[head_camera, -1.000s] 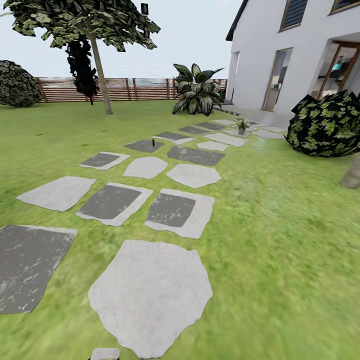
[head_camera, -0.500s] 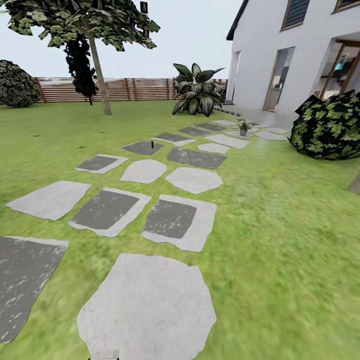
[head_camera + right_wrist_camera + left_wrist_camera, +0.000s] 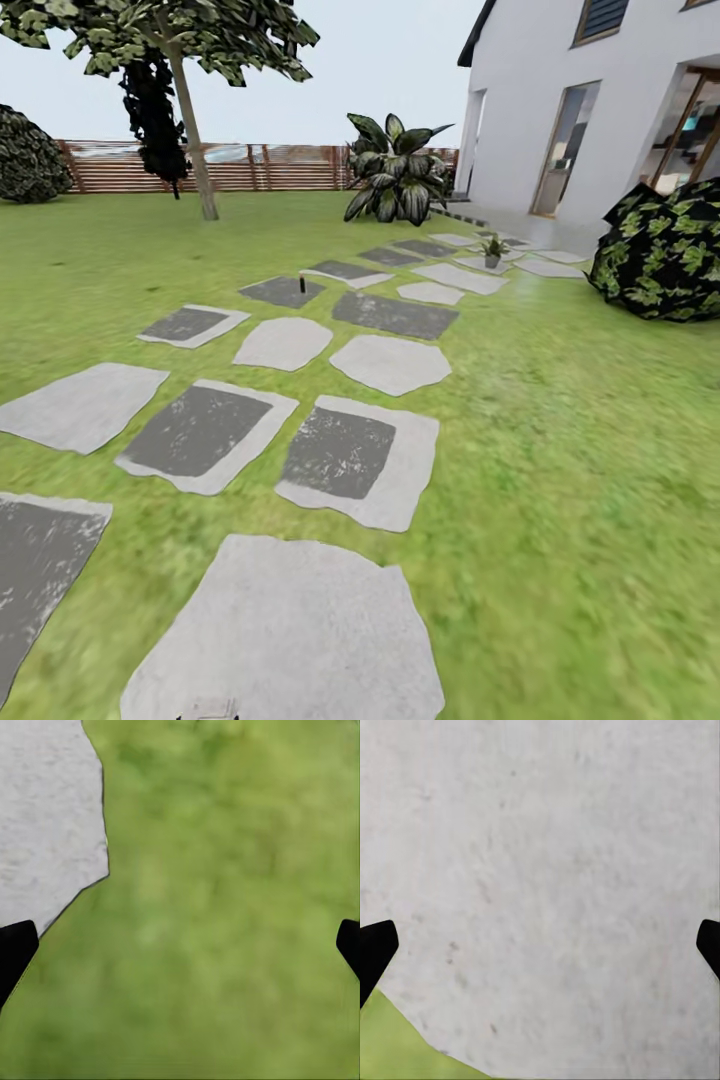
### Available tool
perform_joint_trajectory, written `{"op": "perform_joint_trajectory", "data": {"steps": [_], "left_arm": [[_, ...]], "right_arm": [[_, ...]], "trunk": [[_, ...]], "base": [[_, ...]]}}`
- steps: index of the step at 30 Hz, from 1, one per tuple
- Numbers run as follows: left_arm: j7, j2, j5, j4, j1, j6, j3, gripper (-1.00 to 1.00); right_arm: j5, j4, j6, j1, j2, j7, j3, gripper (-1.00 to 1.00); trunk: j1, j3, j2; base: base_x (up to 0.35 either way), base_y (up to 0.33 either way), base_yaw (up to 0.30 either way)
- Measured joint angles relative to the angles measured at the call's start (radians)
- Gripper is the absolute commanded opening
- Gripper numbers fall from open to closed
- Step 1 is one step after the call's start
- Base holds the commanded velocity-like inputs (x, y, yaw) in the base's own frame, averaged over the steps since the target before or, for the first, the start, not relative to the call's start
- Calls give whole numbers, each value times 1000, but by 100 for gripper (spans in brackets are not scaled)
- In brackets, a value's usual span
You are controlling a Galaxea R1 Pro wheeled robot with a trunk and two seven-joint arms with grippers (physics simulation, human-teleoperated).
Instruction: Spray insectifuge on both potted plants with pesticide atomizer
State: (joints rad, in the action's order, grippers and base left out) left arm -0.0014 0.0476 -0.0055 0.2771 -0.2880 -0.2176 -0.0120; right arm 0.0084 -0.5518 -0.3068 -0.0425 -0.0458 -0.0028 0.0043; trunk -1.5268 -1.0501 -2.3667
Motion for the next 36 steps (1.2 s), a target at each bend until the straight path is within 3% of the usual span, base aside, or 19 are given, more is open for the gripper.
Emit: {"op": "perform_joint_trajectory", "data": {"steps": [36], "left_arm": [[0, 0, 0, 0, 0, 0, 1, 100]], "right_arm": [[1, 2, 1, 0, 0, 0, 1, 100]], "trunk": [[0, 0, 0]], "base": [[337, 0, 0]]}}
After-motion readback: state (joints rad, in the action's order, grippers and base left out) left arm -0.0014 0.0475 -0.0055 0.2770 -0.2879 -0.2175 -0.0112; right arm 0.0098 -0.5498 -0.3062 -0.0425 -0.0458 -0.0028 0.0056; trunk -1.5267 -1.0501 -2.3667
